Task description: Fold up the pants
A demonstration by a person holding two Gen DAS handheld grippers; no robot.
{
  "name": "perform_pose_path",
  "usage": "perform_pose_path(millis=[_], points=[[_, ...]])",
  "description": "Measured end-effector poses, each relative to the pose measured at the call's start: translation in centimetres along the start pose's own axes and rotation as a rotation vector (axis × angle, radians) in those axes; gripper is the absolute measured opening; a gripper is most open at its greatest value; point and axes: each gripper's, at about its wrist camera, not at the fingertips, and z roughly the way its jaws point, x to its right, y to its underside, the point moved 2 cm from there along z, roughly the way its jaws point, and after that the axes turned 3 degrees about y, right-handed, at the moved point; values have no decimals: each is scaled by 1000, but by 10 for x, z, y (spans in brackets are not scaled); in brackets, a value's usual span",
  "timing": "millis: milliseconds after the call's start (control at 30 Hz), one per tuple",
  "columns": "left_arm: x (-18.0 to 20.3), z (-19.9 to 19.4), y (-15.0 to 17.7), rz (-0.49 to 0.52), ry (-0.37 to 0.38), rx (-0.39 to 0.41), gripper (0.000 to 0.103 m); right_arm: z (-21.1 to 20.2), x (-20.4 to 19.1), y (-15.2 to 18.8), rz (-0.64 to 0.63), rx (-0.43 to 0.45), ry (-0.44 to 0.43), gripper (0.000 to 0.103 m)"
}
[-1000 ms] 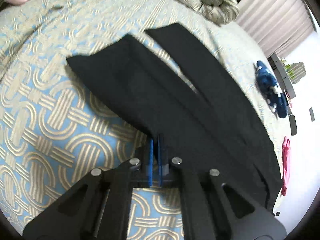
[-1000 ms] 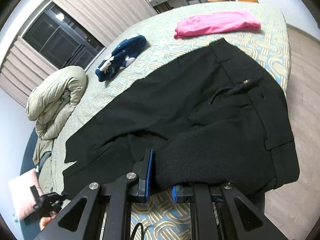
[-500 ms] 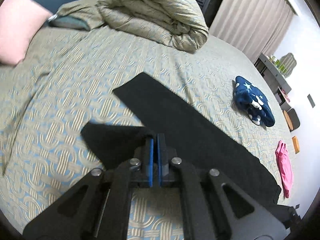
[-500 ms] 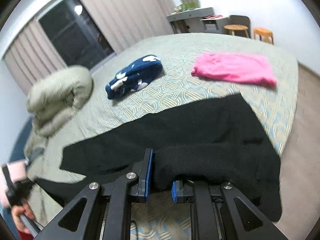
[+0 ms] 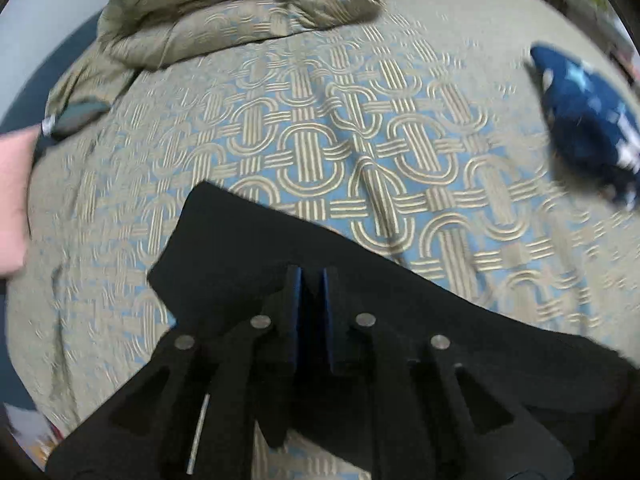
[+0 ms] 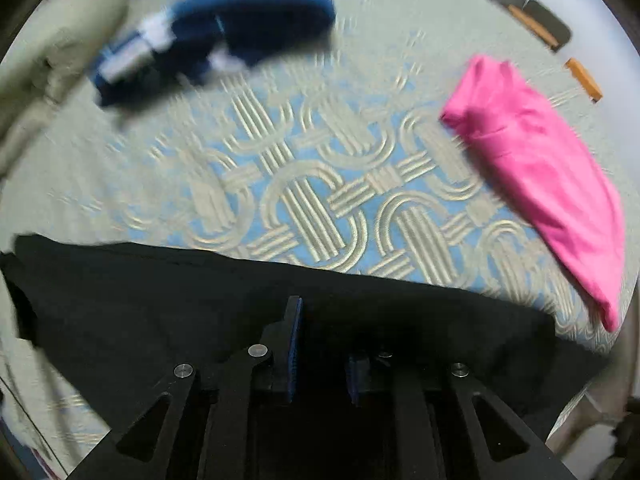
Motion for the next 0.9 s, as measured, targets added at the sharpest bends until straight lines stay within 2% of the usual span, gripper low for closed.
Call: perform_pose_path(millis=[67,133,200,267,300,367,400,433,500,600,733,800,900], points=[[8,3,0,87,-73,45,18,6,0,0,-42,-5,-4,19],[10,3,-1,155,-139,79,21,1,7,5,-42,6,-44,20],[4,-1,-2,197,-171,111,21,-6,18,11,-12,19,-93,24],[-14,-9,-3,187,-163,132,25,-15,32,16,16,39,-143,30],[-22,-13,-5,175,-158,138,31,-20,38,19,29,54,-168,35],[-39,-21,-5,148,-156,155,37,-26,52,20,61,85,-195,46],[-50,-25,-4,134,-163,169,38,-30,60,20,89,106,-193,56],[-64,-28,-3,117,-174,184,38,-34,63,23,114,120,-182,61],[-88,-31,0,72,-182,191,39,-42,78,26,179,148,-147,63],[-123,-31,14,6,-145,184,42,-60,74,35,182,192,-108,63],[-149,-31,56,-31,-40,185,52,-78,38,51,58,248,-67,63],[-150,-28,82,-9,-9,181,54,-88,-4,56,-57,276,-105,63],[-148,-19,114,23,-12,163,54,-95,-82,66,-251,280,-191,63]])
